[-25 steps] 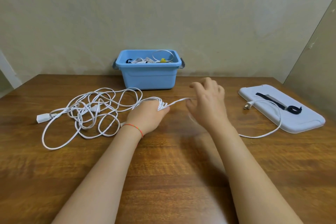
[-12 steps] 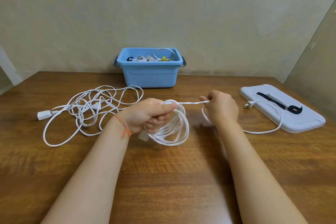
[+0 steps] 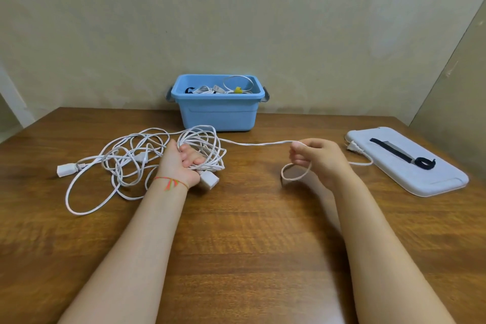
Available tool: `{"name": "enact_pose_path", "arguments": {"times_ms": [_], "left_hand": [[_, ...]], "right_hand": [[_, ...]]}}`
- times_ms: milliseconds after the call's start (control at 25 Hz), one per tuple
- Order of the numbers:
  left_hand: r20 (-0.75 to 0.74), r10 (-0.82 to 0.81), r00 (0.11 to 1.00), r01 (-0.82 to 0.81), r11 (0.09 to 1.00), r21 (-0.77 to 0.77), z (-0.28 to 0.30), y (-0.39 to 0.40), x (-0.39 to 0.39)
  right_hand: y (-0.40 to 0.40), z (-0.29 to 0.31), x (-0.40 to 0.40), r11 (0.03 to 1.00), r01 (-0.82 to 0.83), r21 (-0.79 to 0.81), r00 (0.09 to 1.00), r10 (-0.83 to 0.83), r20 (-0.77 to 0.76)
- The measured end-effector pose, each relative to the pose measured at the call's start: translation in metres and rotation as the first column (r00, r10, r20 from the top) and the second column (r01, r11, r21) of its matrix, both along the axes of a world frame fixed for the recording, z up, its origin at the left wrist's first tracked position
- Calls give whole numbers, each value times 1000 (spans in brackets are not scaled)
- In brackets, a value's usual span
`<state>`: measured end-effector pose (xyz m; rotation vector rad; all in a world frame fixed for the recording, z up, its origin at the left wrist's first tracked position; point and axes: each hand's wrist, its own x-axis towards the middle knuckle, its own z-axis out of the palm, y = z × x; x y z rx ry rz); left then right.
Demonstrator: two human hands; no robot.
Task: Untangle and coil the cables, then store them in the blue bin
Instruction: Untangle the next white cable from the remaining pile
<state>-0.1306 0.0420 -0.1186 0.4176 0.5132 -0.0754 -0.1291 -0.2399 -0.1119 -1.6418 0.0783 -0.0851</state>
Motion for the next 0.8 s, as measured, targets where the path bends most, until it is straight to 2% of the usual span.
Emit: {"name": "enact_pose_path", "arguments": {"times_ms": [40, 80, 120, 160, 200, 240, 280, 320, 440, 520, 600, 640, 720, 800], "left_hand": [[19, -6, 1000, 6, 1000, 22, 1, -2, 0], [50, -19, 999, 17, 998, 52, 1, -5, -1], [94, -35, 995, 27, 996, 84, 3, -7, -2], [146, -53, 988, 36, 992, 118, 4, -9, -3], [194, -69, 978, 40, 988, 151, 7, -11, -4], [233, -83, 969, 39, 982, 186, 9, -13, -5], [267, -95, 959, 35, 975, 219, 12, -15, -7], [293, -101, 951, 26, 968, 250, 14, -17, -8], [328, -111, 938, -3, 944, 329, 19, -22, -11], [342, -126, 931, -14, 925, 380, 20, -24, -13], [361, -154, 920, -20, 900, 435, 21, -27, -14], [366, -170, 915, -28, 878, 477, 21, -30, -16], [371, -219, 902, -69, 777, 626, 19, -36, -17], [325, -322, 889, -110, 539, 835, 16, -43, -19]], "right_hand": [[4, 1, -3, 996, -47, 75, 999, 48, -21], [7, 2, -4, 998, -60, 22, 997, 61, -54], [10, 4, -5, 987, -63, -148, 994, 48, -101], [12, 8, -6, 908, -96, -407, 987, 33, -159], [16, 11, -9, 736, -166, -656, 975, 23, -220], [20, 12, -10, 529, -226, -818, 966, 17, -257], [25, 11, -12, 354, -239, -904, 968, 15, -249], [32, 9, -13, 278, -199, -940, 980, 30, -199], [47, 11, -21, 283, -32, -959, 996, 88, -7], [49, 13, -22, 241, -10, -971, 994, 108, 16], [52, 17, -26, 186, -54, -981, 990, 141, -28], [55, 18, -29, 218, -93, -972, 979, 197, -49], [61, 21, -36, 376, -222, -900, 924, 376, -71], [66, 29, -44, 535, -384, -752, 838, 544, -41]]}}
